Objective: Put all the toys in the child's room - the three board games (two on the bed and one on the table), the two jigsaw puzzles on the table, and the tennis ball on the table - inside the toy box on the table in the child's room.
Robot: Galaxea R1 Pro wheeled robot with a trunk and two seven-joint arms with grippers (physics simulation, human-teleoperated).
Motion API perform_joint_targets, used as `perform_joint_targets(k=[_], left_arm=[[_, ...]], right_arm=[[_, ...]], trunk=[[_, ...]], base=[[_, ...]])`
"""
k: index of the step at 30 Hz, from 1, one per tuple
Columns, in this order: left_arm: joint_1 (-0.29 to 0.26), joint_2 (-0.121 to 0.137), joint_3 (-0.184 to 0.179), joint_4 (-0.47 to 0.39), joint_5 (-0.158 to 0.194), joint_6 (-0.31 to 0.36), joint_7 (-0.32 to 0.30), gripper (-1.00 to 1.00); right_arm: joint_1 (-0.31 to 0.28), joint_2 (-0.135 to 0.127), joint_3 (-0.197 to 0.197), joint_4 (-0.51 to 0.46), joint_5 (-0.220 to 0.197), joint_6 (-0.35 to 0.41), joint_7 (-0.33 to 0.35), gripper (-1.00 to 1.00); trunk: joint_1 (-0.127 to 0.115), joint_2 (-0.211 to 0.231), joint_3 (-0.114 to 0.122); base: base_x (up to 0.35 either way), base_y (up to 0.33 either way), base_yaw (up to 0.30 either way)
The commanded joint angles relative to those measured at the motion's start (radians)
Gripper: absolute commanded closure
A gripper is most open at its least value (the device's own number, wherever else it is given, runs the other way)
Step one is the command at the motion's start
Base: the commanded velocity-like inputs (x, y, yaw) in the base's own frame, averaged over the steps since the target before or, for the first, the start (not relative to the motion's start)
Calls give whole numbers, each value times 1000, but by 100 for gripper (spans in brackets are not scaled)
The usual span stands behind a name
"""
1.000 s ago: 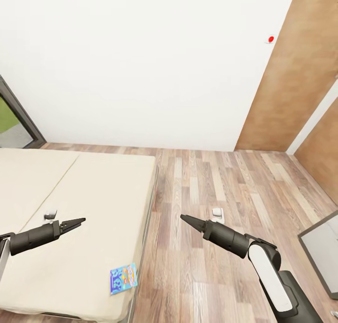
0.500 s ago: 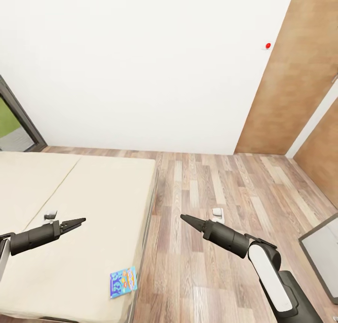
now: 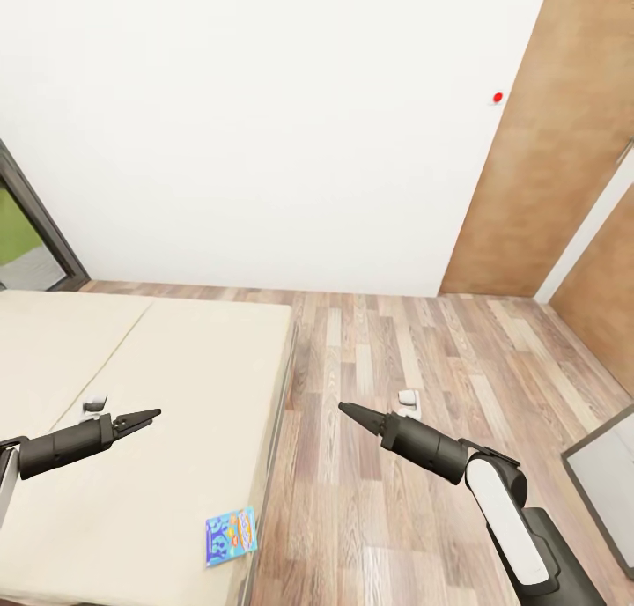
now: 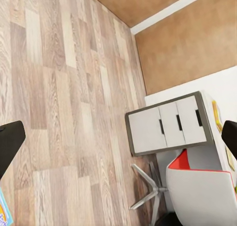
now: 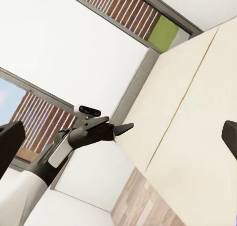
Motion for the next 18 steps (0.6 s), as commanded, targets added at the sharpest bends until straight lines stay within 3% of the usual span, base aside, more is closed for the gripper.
perform_joint_targets(k=[1,18], left_arm=[[-1,0,2,0,-5,11,-7,-100],[-1,0,2,0,-5,11,-7,-100]], right_arm=[[-1,-1,0,0,-6,6,-2,-100],[-1,0,-6,0,-6,5,0,-100]], trunk=[[1,-2,0],[1,-2,28]], base=[[0,0,0],[0,0,19]])
